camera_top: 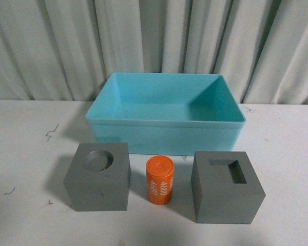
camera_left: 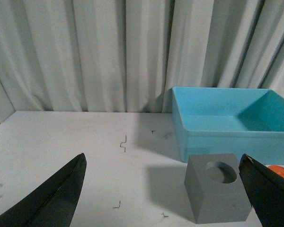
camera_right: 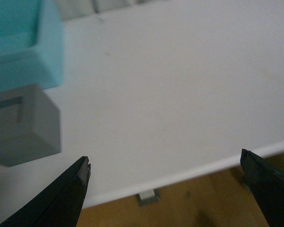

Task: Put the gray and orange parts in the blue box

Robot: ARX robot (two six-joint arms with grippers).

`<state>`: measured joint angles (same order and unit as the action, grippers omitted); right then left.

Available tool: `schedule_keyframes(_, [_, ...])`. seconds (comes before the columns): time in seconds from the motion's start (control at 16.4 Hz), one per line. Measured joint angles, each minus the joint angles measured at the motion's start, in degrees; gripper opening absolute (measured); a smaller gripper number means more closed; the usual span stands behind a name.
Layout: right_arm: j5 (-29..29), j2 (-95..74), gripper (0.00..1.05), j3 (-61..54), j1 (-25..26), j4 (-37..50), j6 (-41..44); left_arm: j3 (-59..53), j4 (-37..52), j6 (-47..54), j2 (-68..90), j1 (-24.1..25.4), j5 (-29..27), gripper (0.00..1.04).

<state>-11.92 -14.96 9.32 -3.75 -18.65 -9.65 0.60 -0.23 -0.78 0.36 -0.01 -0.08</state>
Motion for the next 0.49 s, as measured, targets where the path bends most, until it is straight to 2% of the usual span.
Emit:
schedule_keyframes(0.06, [-1.14,-8.48,0.98,3.08,2.89,1.05,-3.8,0.0,0.11,0.0,0.0,-0.02,0.2,0.98])
schedule_keyframes(0.18, [4.2,-19.43,0.98,7.26,8.85,11.82,-3.43,0.0,0.0,0.0,0.0,0.04,0.0,0.98])
schedule_keyframes(0.24, [7.56,-25.22,0.98,9.68,9.4,17.05,-1.27,0.0,0.02,0.0,0.0,0.04,0.04,0.98])
schedule_keyframes(0.37, [11.47,-37.16,0.98,12.94,5.84,25.49,3.45,0.0,0.02,0.0,0.0,0.04,0.04,0.98])
schedule_keyframes(0.49, [10.6,-47.04,0.98,14.82,0.57,32.85,5.03,0.0,0.02,0.0,0.0,0.04,0.04,0.98])
